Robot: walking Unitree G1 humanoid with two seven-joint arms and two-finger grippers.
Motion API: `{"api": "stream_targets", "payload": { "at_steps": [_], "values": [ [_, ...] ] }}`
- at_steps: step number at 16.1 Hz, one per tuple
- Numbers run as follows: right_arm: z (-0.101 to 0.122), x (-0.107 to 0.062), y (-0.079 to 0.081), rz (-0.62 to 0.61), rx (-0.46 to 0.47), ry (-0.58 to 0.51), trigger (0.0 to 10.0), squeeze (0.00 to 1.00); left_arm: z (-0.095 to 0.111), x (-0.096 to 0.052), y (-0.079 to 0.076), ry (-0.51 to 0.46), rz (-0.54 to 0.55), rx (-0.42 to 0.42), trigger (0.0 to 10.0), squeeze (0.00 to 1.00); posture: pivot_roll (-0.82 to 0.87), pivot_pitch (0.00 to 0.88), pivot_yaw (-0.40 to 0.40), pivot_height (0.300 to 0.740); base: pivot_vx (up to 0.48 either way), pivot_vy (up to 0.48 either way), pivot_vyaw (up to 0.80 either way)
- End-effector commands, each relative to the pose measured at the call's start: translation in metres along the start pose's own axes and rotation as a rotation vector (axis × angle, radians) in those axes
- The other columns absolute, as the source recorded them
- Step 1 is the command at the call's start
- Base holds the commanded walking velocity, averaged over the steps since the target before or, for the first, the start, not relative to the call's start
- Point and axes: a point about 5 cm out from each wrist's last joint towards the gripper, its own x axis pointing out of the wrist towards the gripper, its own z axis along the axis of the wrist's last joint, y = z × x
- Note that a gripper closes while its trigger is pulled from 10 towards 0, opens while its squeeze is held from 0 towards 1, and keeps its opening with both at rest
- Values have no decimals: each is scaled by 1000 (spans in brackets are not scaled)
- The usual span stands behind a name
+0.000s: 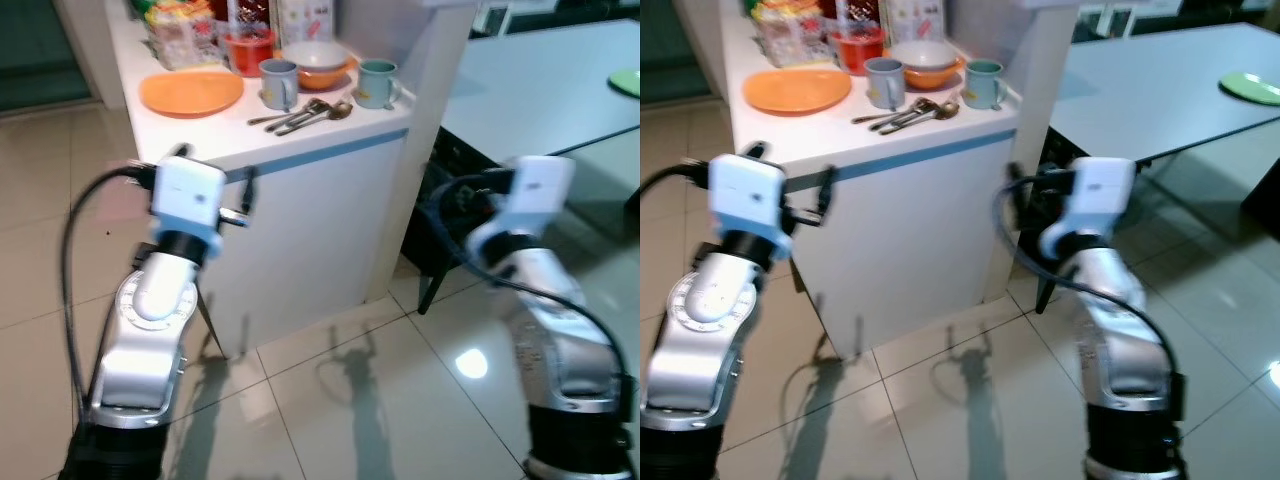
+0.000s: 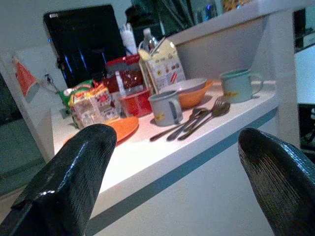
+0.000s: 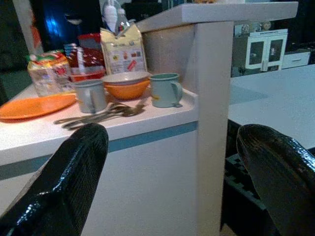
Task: Setting the table
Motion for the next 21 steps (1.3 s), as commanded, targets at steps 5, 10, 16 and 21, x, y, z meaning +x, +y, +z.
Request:
{"api": "stream_targets", "payload": {
  "at_steps": [5, 10, 16, 21],
  "values": [
    [0, 5, 10, 52, 4, 7, 10000, 0, -2, -2, 10, 12, 31, 3, 10000, 0, 80, 0, -39, 740, 364, 0, 0],
    [4, 7, 11, 59, 9, -13, 10000, 0, -2, -3, 11, 12, 36, 0, 10000, 0, 80, 0, -40, 740, 389, 0, 0],
    [13, 9, 8, 37, 44, -52, 10000, 0, 3, 0, 13, -2, 30, -4, 10000, 0, 78, 0, -34, 740, 391, 0, -70],
    [28, 12, 0, 23, 5, -90, 10000, 0, 10, 2, 11, -22, 3, 0, 10000, 0, 76, 0, -28, 740, 389, 0, -549]
  ]
}}
